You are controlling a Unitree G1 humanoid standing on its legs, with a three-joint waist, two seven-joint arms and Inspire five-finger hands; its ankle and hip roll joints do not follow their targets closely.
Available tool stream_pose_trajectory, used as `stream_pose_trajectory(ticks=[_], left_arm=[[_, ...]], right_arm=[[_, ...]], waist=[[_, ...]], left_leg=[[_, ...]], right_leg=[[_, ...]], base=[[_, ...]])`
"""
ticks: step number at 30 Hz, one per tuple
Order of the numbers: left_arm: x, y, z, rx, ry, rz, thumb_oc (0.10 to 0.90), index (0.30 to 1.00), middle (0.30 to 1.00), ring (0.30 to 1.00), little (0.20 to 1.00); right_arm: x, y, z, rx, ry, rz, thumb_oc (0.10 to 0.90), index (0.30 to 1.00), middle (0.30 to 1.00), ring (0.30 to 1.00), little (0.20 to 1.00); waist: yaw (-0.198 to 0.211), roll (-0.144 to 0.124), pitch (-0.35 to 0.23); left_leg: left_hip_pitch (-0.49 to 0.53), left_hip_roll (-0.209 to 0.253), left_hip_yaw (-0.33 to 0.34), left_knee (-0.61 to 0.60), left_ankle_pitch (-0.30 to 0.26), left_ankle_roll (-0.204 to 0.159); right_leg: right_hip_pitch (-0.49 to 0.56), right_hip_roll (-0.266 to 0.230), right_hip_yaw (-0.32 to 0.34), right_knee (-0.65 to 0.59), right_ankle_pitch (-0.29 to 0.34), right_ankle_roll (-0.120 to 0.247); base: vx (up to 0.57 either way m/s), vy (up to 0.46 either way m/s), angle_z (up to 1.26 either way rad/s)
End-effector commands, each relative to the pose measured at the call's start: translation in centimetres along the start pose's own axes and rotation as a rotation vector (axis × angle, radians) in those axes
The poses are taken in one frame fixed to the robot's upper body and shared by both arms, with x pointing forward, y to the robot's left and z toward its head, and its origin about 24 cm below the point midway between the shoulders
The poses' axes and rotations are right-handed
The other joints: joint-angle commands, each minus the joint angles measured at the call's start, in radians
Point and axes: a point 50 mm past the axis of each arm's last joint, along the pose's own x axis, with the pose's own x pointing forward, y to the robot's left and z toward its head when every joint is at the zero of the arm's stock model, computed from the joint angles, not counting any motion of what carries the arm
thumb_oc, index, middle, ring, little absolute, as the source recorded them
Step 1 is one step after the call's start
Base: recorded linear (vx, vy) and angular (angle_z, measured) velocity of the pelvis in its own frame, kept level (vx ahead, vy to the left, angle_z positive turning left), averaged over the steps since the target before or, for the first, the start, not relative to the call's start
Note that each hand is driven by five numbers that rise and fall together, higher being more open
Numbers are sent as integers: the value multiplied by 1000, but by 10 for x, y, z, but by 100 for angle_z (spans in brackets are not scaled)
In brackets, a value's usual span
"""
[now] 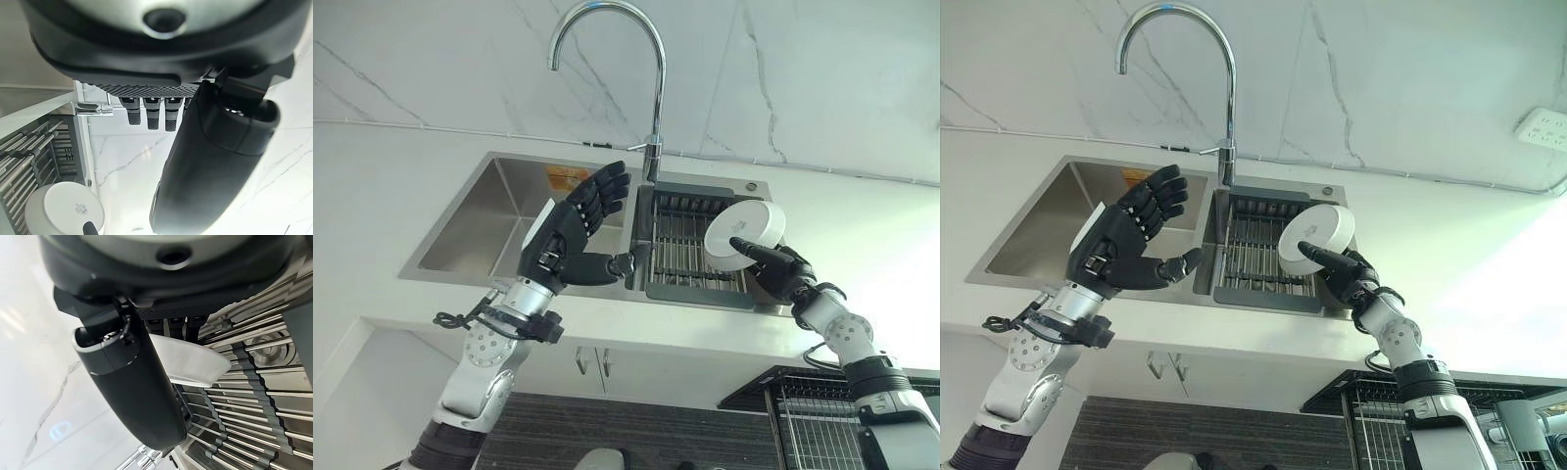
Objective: Place the dishes in the dishwasher.
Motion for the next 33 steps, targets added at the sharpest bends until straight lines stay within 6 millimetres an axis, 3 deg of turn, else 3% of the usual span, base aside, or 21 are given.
stream_pose_trajectory(ticks=[1,3,4,5,6,14,22,30,33], left_arm=[[25,-8,48,0,-260,-69,800,900,900,900,900],[25,-8,48,-2,-258,-72,800,900,900,900,900],[26,-9,48,-4,-256,-75,800,900,900,900,900],[26,-9,48,-5,-256,-76,800,900,900,900,900],[27,-10,48,-6,-254,-77,800,900,900,900,900],[29,-11,46,-16,-249,-81,800,900,900,900,900],[30,-12,46,-19,-250,-79,800,900,900,900,900],[28,-12,46,-9,-254,-75,800,900,900,900,900],[27,-10,47,-4,-255,-72,800,900,900,900,900]], right_arm=[[6,20,39,-41,-94,51,800,900,900,900,900],[7,20,41,-32,-103,41,800,900,900,900,900],[8,19,42,-28,-114,32,580,571,571,571,571],[8,19,43,-25,-124,28,529,493,493,493,493],[9,19,46,-19,-139,15,400,300,300,300,300],[11,19,60,25,-257,-77,400,300,300,300,300],[3,28,78,-42,-422,-114,400,300,300,300,300],[-15,46,101,-235,-609,-124,400,300,300,300,300],[-22,50,109,-402,-666,-181,400,300,300,300,300]], waist=[[15,-2,-54],[17,-2,-54],[19,-1,-54],[19,-1,-54],[20,1,-54],[26,11,-59],[20,20,-59],[5,21,-61],[-3,21,-63]], left_leg=[[35,90,46,46,-134,-82],[36,90,45,46,-133,-82],[36,89,44,46,-133,-82],[36,89,43,46,-133,-82],[36,89,42,46,-133,-83],[36,88,40,46,-134,-81],[36,88,38,46,-134,-79],[36,87,38,46,-136,-78],[35,88,40,46,-137,-78]], right_leg=[[37,-23,34,41,-124,83],[38,-23,33,41,-123,83],[39,-24,32,41,-123,83],[39,-24,32,41,-124,83],[39,-24,32,41,-124,83],[38,-25,35,41,-124,82],[36,-25,40,41,-123,80],[31,-21,54,41,-125,80],[26,-18,61,41,-126,80]], base=[[0,0,0],[0,9,5],[-1,5,6],[-2,7,5],[0,0,0],[0,5,5],[0,0,0],[-8,-3,0],[-37,-15,1]])
